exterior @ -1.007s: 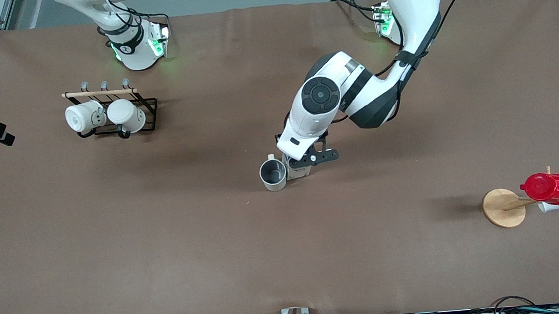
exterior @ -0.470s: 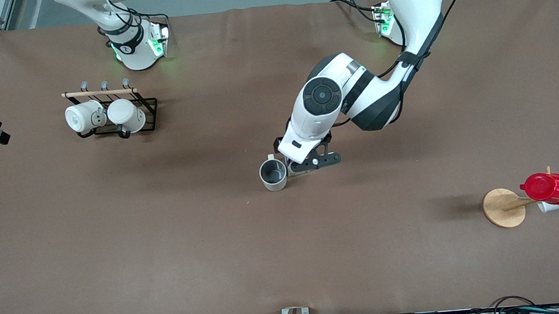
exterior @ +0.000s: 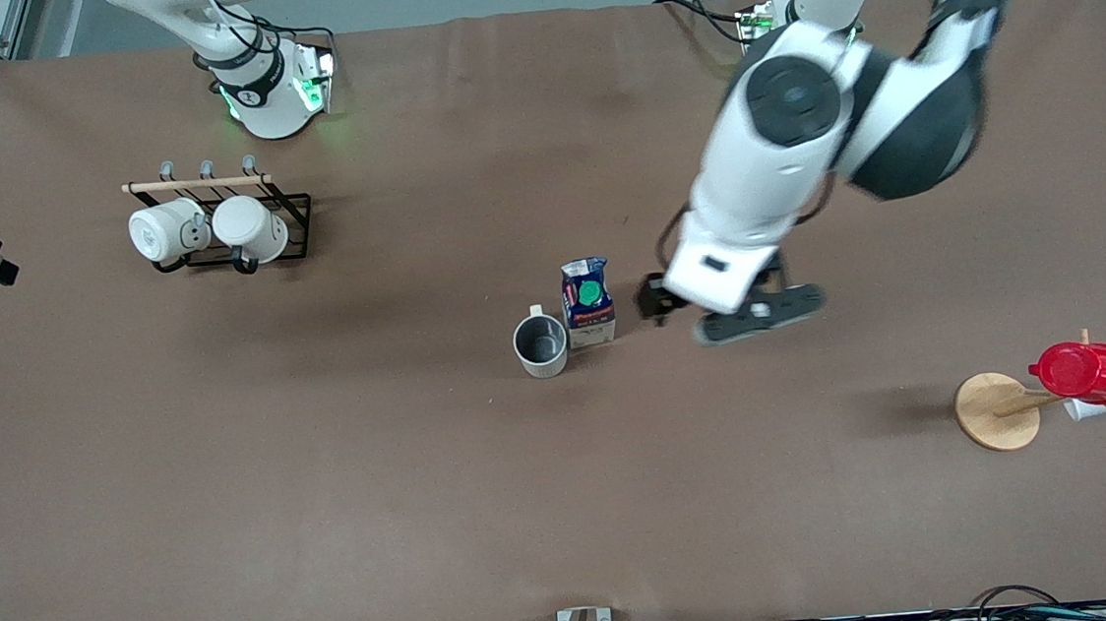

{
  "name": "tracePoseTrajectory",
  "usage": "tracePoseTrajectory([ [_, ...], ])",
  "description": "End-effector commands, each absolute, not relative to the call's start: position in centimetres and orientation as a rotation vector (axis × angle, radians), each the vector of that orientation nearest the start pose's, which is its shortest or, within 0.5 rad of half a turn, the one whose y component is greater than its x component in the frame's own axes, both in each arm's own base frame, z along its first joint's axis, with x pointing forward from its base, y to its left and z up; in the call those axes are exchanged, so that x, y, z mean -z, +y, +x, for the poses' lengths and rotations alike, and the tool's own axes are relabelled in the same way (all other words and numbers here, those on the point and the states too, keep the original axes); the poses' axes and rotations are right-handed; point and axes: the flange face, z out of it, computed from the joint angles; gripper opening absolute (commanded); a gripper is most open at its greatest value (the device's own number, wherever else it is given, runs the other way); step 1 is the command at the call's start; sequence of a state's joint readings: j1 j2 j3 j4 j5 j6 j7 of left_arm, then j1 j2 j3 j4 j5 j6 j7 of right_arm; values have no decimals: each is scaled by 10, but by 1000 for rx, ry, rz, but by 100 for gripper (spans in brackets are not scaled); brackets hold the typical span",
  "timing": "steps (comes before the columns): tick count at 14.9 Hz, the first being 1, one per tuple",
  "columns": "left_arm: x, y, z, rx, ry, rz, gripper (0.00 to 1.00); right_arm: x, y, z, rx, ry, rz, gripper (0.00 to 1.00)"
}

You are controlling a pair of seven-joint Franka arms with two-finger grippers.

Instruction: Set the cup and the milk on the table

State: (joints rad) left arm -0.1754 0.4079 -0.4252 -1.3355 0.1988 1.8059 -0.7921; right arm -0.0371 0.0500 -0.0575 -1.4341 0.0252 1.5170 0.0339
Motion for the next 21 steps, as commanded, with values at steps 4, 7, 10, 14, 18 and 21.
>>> tracePoseTrajectory([
  [4,-585,-191,600,67,14,-3050,100,-658,-51,559,49,183,-3124,100],
  [7,-605,-155,583,22,24,-3064,100,-656,-51,557,20,183,-3124,100],
  [10,-614,-125,574,9,69,-3066,100,-656,-51,557,20,183,-3124,100],
  [14,-626,-121,568,19,64,-3063,100,-656,-51,557,20,185,-3123,100],
  [18,-637,-120,559,21,59,-3053,100,-656,-52,556,15,190,-3123,100],
  [21,-653,-120,544,23,120,-3045,100,-655,-52,556,10,190,-3123,100],
])
